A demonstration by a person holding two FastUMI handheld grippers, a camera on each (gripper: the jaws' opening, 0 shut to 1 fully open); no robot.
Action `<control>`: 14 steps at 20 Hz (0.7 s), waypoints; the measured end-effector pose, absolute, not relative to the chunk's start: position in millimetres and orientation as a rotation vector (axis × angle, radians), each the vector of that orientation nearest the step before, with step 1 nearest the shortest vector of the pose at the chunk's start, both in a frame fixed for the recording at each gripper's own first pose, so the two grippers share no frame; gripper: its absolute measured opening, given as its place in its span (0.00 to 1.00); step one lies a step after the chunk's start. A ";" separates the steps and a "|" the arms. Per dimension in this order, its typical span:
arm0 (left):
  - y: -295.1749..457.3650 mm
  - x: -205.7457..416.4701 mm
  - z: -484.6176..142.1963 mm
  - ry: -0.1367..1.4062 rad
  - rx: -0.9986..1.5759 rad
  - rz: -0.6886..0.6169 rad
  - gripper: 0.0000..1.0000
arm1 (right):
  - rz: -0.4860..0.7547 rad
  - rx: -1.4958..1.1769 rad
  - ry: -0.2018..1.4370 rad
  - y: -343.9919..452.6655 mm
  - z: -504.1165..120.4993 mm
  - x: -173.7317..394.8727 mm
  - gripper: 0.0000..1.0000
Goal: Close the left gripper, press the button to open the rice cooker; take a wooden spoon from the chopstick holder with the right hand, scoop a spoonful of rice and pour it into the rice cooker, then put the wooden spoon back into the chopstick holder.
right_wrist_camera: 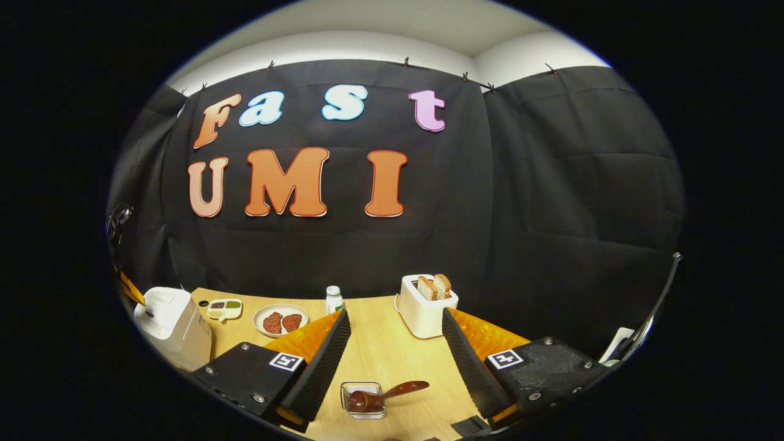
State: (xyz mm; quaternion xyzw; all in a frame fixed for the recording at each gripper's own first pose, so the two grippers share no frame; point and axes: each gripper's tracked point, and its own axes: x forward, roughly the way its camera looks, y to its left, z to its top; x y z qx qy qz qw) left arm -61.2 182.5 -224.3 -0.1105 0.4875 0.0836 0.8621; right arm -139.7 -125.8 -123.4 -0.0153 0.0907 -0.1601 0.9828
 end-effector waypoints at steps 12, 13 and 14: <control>181.5 -41.4 -168.9 0.761 -0.144 0.151 0.05 | -0.343 0.019 0.328 -135.2 -181.2 -150.5 0.94; 180.9 -36.4 -154.0 0.700 -0.147 0.151 0.05 | -0.347 0.024 0.342 -137.1 -187.8 -150.8 0.94; 183.0 -31.3 -136.7 0.638 -0.137 0.154 0.05 | -0.350 0.031 0.354 -138.7 -193.0 -150.5 0.94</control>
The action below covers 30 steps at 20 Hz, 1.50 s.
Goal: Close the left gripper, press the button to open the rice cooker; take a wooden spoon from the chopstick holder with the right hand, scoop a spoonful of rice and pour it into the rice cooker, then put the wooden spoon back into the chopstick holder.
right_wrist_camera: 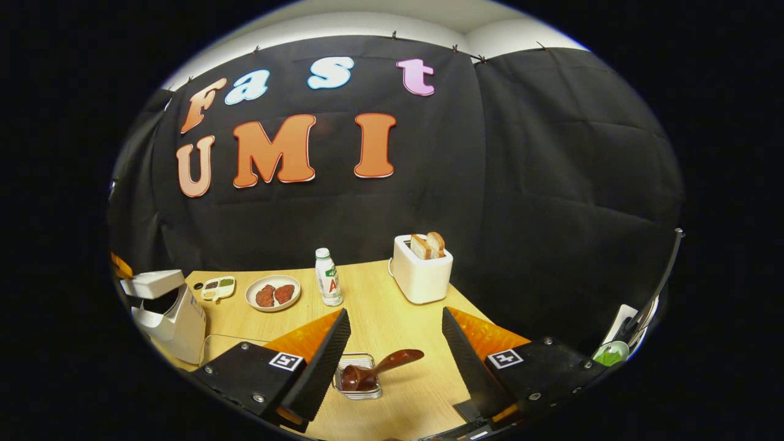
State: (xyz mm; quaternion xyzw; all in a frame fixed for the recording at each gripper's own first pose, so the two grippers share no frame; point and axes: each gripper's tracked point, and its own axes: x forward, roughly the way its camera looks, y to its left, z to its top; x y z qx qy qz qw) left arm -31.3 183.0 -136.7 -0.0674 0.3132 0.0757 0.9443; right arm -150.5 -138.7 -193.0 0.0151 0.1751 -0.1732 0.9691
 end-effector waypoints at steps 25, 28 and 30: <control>116.0 -103.7 -59.5 0.327 0.171 0.232 0.13 | -0.336 0.713 0.635 -125.9 -342.3 -114.0 0.60; 109.2 -110.4 -64.5 0.348 0.177 0.258 0.13 | -0.314 0.726 0.634 -122.3 -335.5 -112.2 0.36; 99.0 -113.2 -67.3 0.359 0.178 0.266 0.13 | -0.310 0.720 0.646 -124.9 -337.9 -108.4 0.23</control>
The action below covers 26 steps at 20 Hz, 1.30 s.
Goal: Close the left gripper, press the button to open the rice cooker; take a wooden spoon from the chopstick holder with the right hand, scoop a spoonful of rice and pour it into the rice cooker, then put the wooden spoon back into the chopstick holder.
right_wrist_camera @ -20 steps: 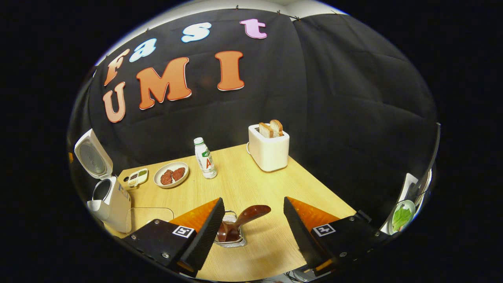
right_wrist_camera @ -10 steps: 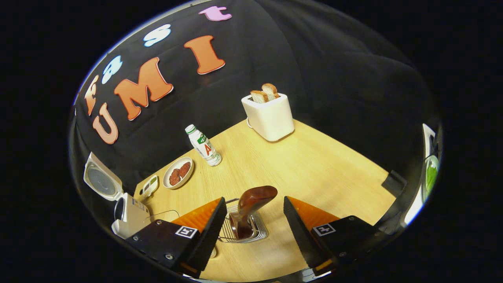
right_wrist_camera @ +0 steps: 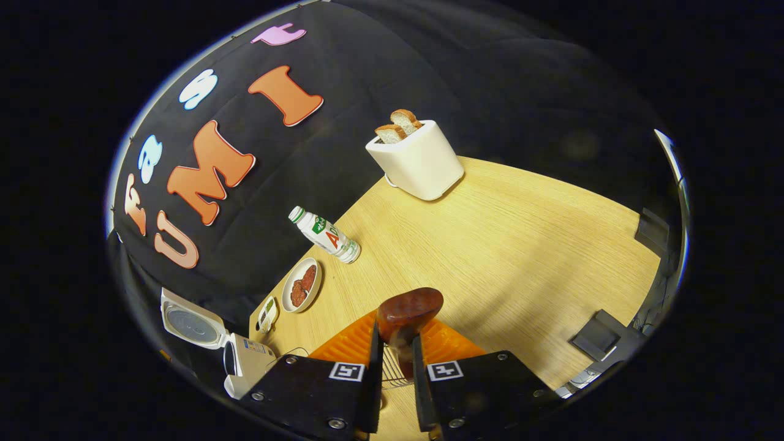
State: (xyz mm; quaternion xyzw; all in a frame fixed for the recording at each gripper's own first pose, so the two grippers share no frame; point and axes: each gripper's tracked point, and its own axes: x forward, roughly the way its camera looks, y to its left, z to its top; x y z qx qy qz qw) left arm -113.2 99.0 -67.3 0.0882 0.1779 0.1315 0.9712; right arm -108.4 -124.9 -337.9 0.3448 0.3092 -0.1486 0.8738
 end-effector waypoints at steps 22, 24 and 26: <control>164.2 -109.5 -82.3 0.326 0.279 0.177 1.00 | -0.131 0.385 0.442 6.5 -192.1 -98.2 0.16; 179.9 -111.1 -80.3 0.320 0.286 0.191 1.00 | -0.095 0.330 0.477 35.1 -208.0 -96.9 0.16; 193.7 -115.6 -80.3 0.317 0.282 0.213 1.00 | -0.073 0.258 0.504 54.0 -226.6 -92.4 0.16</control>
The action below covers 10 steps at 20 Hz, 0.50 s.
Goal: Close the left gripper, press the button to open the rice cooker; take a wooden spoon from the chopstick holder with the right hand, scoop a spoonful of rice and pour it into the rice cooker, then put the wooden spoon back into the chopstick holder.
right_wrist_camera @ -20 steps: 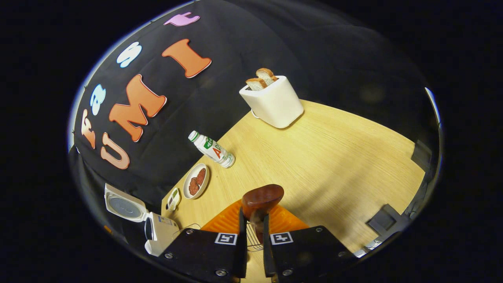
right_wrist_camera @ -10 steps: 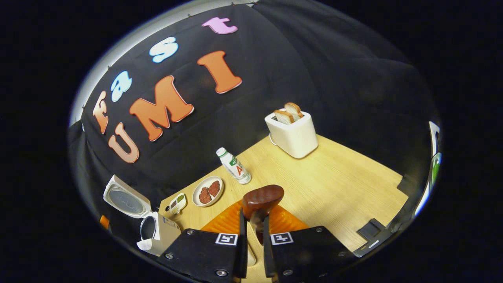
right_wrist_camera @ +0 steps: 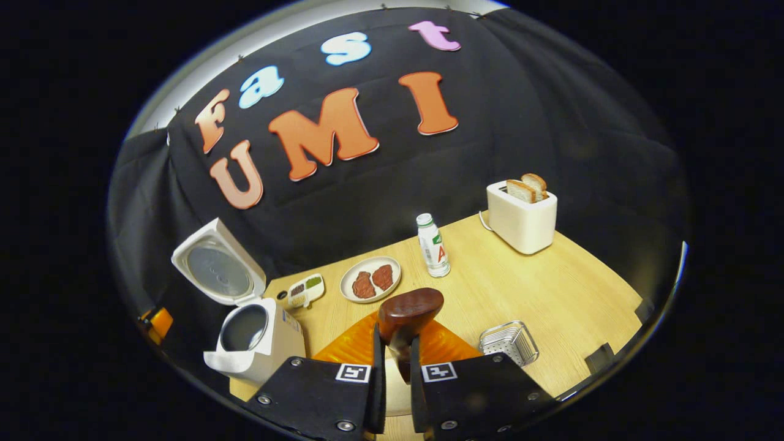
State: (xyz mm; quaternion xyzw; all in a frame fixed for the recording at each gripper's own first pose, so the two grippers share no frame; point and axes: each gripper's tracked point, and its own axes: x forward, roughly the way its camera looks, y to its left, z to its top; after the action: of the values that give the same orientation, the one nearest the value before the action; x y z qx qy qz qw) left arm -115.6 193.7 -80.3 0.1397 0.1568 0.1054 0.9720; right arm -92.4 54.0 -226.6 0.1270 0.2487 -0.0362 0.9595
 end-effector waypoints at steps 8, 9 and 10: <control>238.5 -135.9 -88.7 0.348 0.251 0.312 1.00 | -0.046 -0.095 0.523 83.9 -283.6 -82.5 0.16; 242.0 -137.6 -87.4 0.348 0.253 0.322 0.99 | -0.054 -0.142 0.528 82.0 -292.9 -83.4 0.15; 245.3 -139.7 -87.1 0.350 0.255 0.331 1.00 | -0.057 -0.161 0.551 83.3 -304.3 -86.5 0.14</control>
State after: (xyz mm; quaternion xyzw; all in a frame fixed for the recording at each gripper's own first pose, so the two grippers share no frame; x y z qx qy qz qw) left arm -139.7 245.3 -87.1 0.1258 0.1729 0.1637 0.9631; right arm -86.5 83.3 -304.3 -0.0792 0.2715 -0.0281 0.9587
